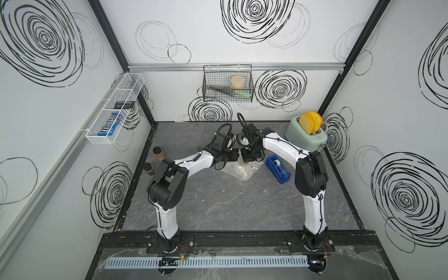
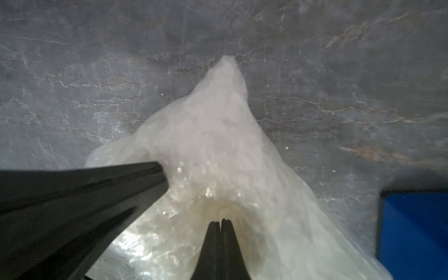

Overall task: Wrap mugs in bubble wrap
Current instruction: Stick the tape on the bubble wrap.

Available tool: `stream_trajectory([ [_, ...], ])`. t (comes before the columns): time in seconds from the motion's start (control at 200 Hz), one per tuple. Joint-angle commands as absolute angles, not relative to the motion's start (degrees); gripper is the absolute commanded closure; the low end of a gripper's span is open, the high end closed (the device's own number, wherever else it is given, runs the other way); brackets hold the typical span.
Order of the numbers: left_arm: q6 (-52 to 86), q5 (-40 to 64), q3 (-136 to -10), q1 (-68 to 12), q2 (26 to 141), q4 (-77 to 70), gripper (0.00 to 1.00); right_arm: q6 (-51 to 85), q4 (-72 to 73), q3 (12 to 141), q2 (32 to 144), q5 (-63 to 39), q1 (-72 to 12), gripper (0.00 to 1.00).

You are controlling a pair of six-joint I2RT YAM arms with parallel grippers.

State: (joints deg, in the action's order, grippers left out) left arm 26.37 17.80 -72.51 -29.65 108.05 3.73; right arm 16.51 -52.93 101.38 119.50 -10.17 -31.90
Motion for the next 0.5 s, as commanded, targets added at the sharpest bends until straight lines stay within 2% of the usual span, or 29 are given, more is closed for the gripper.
stream_trajectory([
  [0.0,25.9,16.3,-72.3,-30.1,111.0,7.4,1.0,16.8,-50.1,99.6,121.8,-11.8,-31.3,1.0],
  [0.18,25.6,16.2,-72.4,-30.0,110.7,7.8,1.0,18.0,-51.5,99.0,121.3,-6.3,-31.6,1.0],
  [0.375,25.6,16.3,-72.6,-30.0,110.6,7.8,1.0,18.2,-51.4,103.1,116.2,-11.1,-33.0,1.0],
  [0.495,25.8,16.2,-72.5,-29.8,110.5,7.7,1.0,18.7,-47.3,99.7,115.5,-14.8,-32.6,1.0],
])
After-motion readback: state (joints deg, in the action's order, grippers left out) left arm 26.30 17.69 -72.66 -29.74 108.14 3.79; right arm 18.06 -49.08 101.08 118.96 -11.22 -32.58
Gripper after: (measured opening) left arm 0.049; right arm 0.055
